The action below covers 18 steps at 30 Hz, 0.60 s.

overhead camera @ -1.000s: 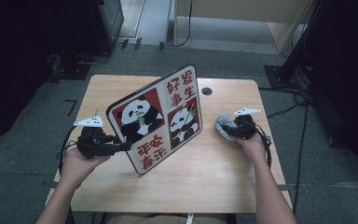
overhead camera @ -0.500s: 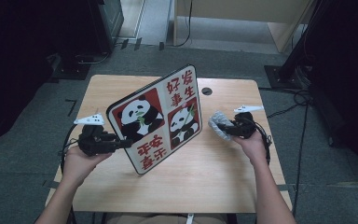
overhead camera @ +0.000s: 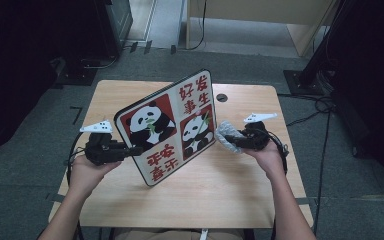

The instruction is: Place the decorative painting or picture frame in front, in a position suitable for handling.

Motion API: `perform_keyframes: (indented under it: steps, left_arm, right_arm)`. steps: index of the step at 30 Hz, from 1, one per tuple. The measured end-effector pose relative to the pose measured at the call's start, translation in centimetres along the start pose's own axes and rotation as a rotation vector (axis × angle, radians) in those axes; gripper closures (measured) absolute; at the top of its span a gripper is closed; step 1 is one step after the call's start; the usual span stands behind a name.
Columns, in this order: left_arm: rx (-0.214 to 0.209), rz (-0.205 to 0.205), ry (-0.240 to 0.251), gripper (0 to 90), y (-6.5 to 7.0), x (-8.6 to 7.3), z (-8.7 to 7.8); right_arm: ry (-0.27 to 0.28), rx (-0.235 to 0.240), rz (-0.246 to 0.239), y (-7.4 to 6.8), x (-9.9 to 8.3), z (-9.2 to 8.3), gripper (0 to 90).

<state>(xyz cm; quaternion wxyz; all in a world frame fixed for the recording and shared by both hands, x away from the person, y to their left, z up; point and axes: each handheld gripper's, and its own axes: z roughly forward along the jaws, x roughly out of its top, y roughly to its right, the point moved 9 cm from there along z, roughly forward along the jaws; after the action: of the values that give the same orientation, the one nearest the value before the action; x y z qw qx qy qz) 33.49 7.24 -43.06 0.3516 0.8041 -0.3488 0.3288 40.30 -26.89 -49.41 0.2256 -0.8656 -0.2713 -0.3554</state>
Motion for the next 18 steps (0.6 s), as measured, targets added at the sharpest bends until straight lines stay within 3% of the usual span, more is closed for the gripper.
perform_keyframes:
  steps: [2,11,18]
  left_arm:
    - [0.003,-0.003,0.013,77.4,0.1,0.2,-0.1]
    - [-0.002,-0.008,0.005,78.3,0.1,0.1,-0.2]
    - [-0.003,0.001,-0.010,78.3,0.4,0.0,-0.3]
  right_arm:
    - [0.002,0.016,0.033,-0.4,0.4,-0.3,61.7]
    - [0.022,0.033,-0.003,-1.8,1.4,-0.9,61.5]
    - [0.034,0.033,0.003,-2.4,2.2,-1.6,61.6]
